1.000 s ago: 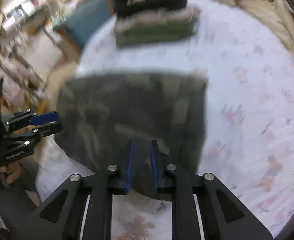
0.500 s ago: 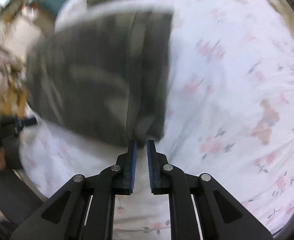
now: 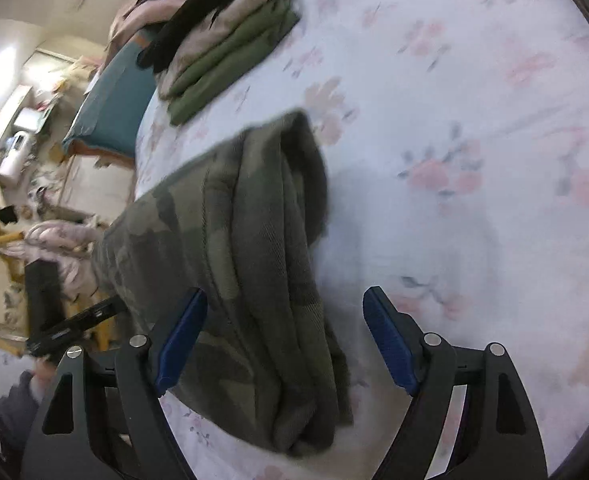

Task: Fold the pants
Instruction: 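Grasp the folded pants bundle with the right gripper while the left gripper grasps its other side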

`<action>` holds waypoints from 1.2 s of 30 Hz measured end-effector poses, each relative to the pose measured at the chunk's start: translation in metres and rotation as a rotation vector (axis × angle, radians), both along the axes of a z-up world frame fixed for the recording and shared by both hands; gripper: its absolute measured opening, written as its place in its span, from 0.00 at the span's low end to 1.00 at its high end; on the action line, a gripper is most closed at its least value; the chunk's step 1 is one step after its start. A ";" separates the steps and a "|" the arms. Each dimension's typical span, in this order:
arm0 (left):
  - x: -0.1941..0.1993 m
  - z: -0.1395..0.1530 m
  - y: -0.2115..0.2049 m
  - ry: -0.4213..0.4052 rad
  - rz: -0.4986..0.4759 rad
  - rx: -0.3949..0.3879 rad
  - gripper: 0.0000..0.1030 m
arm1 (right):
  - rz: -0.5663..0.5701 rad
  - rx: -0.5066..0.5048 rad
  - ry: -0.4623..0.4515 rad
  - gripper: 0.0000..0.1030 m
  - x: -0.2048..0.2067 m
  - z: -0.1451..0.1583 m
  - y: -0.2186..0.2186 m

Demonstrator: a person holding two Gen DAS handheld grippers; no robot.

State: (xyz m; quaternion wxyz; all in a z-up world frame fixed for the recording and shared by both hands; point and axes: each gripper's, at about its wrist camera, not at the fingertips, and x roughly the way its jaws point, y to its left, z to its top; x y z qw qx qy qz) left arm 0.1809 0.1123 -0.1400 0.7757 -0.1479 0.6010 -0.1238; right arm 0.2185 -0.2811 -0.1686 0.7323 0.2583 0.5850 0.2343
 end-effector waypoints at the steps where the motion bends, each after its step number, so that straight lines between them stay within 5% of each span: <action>1: 0.000 -0.005 0.000 0.003 -0.016 -0.005 0.96 | 0.011 0.008 0.007 0.80 0.000 -0.005 0.004; 9: -0.003 -0.023 -0.012 0.007 -0.115 0.078 0.97 | 0.092 -0.140 -0.006 0.77 0.001 -0.013 0.026; 12: -0.005 -0.002 -0.015 -0.004 -0.085 0.092 0.85 | 0.077 -0.204 -0.021 0.76 0.001 0.003 0.030; 14: -0.010 0.017 -0.014 -0.024 -0.056 0.064 0.74 | 0.076 -0.251 -0.087 0.76 -0.001 0.022 0.030; 19: -0.011 0.074 -0.004 -0.242 0.072 0.094 0.74 | -0.028 -0.260 -0.293 0.76 0.004 0.086 0.028; 23: 0.024 0.055 -0.012 -0.183 0.045 0.133 0.61 | 0.008 -0.307 -0.335 0.76 0.019 0.089 0.061; 28: 0.050 0.023 -0.012 -0.121 0.033 0.177 0.63 | 0.150 -0.499 -0.305 0.76 0.026 0.046 0.102; 30: 0.049 0.000 -0.008 -0.057 0.007 0.162 0.65 | 0.159 -0.499 -0.207 0.76 0.033 0.020 0.103; 34: 0.052 -0.014 -0.010 -0.074 0.016 0.229 0.91 | 0.164 -0.552 -0.168 0.85 0.036 0.003 0.103; 36: 0.055 -0.019 -0.009 -0.076 0.017 0.257 0.96 | 0.183 -0.635 -0.204 0.91 0.035 0.003 0.112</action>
